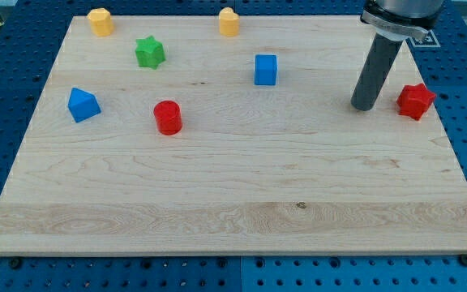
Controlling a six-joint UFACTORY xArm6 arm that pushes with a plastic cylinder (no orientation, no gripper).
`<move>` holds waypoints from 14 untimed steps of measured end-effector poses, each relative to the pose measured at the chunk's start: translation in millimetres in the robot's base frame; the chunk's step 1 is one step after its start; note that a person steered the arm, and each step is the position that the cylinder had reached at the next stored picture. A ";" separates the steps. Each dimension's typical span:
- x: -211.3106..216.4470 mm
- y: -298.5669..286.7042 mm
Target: Move the blue cube to the right of the red circle
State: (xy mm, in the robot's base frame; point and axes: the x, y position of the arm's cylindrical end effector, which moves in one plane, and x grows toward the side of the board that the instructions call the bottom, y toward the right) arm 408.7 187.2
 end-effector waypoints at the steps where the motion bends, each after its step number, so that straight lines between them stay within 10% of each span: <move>1: 0.0 0.0; 14: -85.6 -75.7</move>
State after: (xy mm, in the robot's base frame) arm 323.1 111.5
